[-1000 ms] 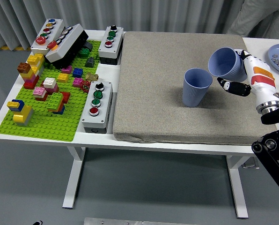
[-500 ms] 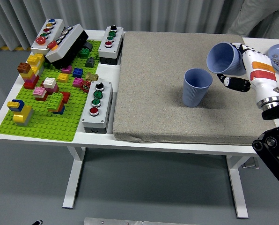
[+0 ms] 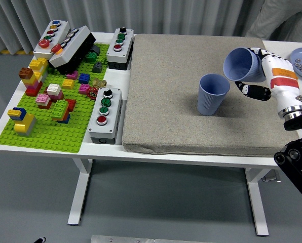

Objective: Pick cup pour cup place

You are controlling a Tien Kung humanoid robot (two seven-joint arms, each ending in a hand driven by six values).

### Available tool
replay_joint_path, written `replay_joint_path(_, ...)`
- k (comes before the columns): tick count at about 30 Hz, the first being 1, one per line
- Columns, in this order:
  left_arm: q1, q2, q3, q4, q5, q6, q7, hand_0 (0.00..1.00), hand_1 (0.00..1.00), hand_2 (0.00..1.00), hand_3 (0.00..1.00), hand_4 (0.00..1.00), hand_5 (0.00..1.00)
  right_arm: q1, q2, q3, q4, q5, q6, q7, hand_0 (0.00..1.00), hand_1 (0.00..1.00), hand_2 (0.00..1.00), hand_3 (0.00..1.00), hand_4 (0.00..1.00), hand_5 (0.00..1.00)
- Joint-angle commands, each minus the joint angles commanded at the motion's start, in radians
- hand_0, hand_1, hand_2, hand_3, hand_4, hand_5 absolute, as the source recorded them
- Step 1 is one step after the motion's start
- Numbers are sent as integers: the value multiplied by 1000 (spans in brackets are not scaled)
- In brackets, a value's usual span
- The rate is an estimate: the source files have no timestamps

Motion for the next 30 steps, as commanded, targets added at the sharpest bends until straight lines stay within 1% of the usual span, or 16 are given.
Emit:
replay_joint_path(11,-3,1,1,0,0,0,0,825,783,840,760,574,998,30,-32,-48,-23,4,6,-5,730,594,514,623,742,300)
replay_joint_path(20,-1,2,1,0,0,0,0,825,783,839,760,574,998,46,-50,-90,-28,-2,8,-13,743,597,516,614,739,295)
replay_joint_path(25,-2,3,5,0,-2,0,0,825,783,839,760,575,998,65,-69,-122,-31,-5,13,-18,743,598,518,612,735,291)
replay_joint_path(30,-2,4,5,0,-3,0,0,825,783,839,760,575,998,76,-77,-135,-30,-7,15,-22,743,598,518,612,735,291)
